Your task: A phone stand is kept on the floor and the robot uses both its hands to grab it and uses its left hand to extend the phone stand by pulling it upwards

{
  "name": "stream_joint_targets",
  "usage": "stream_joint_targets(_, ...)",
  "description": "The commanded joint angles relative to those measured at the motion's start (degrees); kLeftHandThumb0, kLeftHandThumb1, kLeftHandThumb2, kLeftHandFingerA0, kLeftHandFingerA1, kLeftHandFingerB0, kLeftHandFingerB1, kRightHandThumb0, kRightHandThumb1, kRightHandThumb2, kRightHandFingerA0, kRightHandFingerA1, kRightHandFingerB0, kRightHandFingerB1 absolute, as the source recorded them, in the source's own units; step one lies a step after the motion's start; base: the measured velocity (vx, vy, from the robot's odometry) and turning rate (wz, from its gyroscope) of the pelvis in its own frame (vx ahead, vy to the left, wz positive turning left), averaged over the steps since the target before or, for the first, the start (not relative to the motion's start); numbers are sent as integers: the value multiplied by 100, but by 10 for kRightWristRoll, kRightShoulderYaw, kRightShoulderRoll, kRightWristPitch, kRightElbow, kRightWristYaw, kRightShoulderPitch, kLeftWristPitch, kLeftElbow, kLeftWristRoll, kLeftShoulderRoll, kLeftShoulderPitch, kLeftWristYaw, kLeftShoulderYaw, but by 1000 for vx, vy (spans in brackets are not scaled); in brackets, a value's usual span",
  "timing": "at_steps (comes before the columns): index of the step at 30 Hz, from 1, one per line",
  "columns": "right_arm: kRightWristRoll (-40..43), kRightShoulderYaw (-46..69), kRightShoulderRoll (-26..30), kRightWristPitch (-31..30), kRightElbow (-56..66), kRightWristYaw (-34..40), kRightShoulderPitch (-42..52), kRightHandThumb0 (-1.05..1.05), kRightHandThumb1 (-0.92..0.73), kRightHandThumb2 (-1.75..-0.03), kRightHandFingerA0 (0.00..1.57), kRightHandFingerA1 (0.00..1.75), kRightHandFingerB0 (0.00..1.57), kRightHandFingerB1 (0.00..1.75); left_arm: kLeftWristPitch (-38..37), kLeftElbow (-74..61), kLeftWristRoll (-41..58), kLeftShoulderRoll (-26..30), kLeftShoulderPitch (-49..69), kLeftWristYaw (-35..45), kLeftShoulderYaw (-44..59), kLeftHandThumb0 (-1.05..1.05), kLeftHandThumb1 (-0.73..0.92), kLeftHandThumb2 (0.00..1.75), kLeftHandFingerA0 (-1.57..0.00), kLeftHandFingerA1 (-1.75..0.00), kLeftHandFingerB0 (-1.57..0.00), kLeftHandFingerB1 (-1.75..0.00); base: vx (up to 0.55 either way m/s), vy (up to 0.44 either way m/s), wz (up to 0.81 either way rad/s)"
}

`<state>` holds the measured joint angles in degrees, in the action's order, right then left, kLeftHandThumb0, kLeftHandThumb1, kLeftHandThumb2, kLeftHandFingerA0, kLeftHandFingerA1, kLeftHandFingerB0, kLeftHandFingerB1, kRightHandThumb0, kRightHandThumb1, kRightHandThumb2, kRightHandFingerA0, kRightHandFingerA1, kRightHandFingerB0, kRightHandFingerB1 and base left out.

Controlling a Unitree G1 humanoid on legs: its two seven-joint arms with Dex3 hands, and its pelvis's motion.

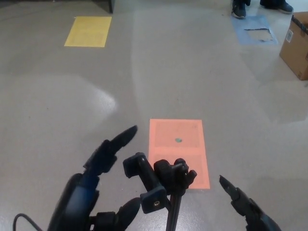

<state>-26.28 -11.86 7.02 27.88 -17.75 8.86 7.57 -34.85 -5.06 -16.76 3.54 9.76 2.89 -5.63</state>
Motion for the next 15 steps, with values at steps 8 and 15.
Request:
stream_joint_targets(8, -26, -20, -9, -38, -6, 29, -14, -90, -58, -103, 3, 26, 0, 8, -30, 16, -57, 31, -6, -31, -17, -86, 66, 107, -7, -40, -6, -37, 0, 0, 0)
stream_joint_targets(15, -20, -33, -37, -56, -39, 28, -61, -94, -59, -103, 7, 24, 5, 4, -18, -1, -79, 42, -11, -34, -29, -87, 83, 67, -14, -25, -12, -25, 0, 0, 0)
